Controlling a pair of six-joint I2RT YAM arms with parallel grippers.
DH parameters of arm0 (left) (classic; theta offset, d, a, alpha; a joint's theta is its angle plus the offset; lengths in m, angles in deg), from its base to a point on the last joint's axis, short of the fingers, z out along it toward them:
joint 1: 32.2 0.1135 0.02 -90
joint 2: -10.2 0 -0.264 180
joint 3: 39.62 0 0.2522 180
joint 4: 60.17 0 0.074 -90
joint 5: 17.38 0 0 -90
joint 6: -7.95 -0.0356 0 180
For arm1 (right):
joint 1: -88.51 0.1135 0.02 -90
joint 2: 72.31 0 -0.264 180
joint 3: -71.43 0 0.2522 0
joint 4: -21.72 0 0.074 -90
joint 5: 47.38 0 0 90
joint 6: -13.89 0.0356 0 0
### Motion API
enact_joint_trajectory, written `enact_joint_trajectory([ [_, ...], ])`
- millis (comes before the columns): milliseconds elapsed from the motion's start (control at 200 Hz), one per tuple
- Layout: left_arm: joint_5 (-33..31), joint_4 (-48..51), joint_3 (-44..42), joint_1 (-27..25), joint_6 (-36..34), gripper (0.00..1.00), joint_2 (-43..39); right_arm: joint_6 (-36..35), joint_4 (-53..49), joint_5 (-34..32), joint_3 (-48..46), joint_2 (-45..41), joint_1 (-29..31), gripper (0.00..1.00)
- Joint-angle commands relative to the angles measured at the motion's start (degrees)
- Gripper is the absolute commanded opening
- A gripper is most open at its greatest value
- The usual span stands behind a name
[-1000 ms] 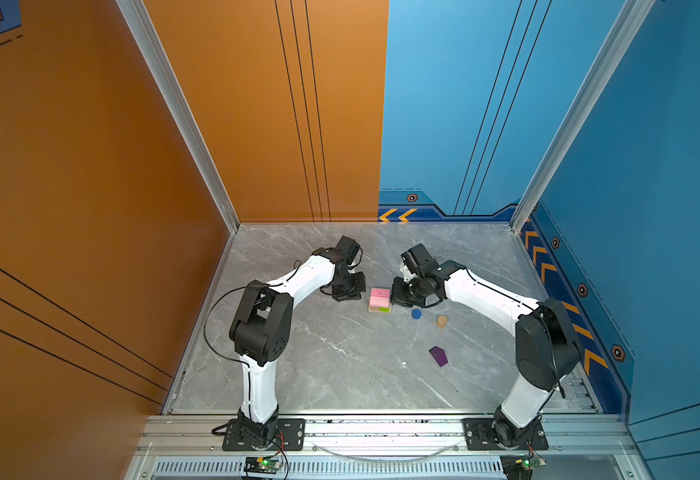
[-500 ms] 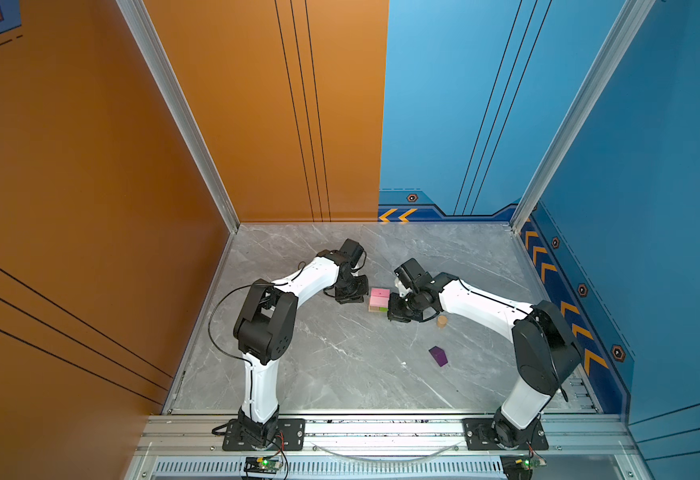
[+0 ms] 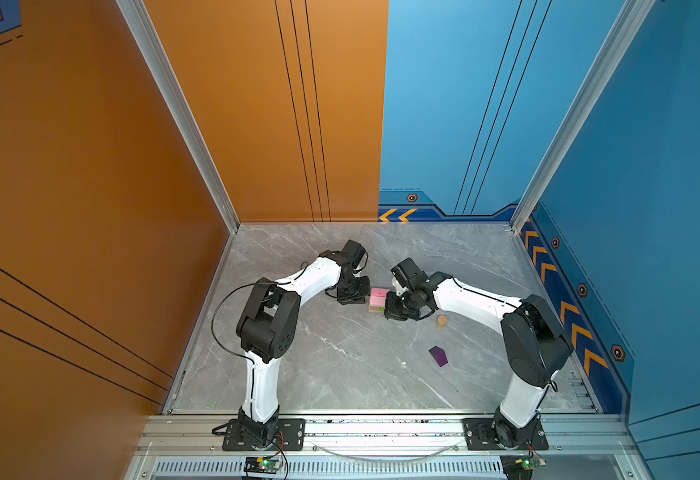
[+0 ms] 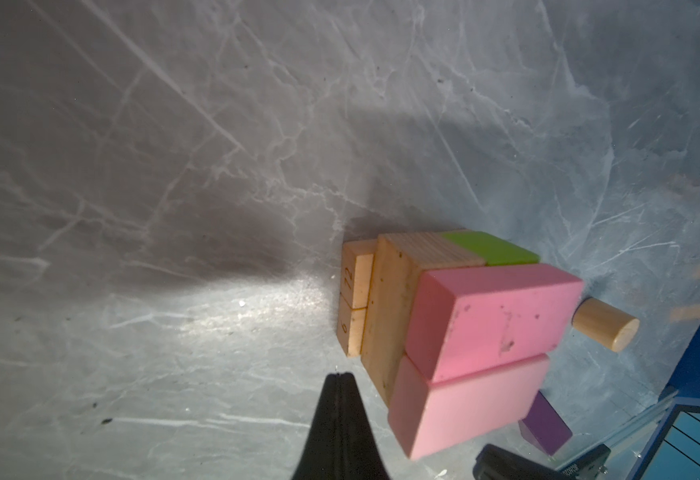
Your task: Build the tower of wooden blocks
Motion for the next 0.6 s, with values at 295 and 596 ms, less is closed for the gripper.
enact_joint_trajectory([
  [295,1.8,0.1,1.9,-0.6,-0.5,0.0,0.8,1.3,0.8,-1.2,2.4,1.4,-1.6,0.0],
  [596,2.1,0.1,1.9,-0.6,-0.5,0.0,0.7,1.4,0.9,-1.4,2.5,1.6,-1.8,0.0],
])
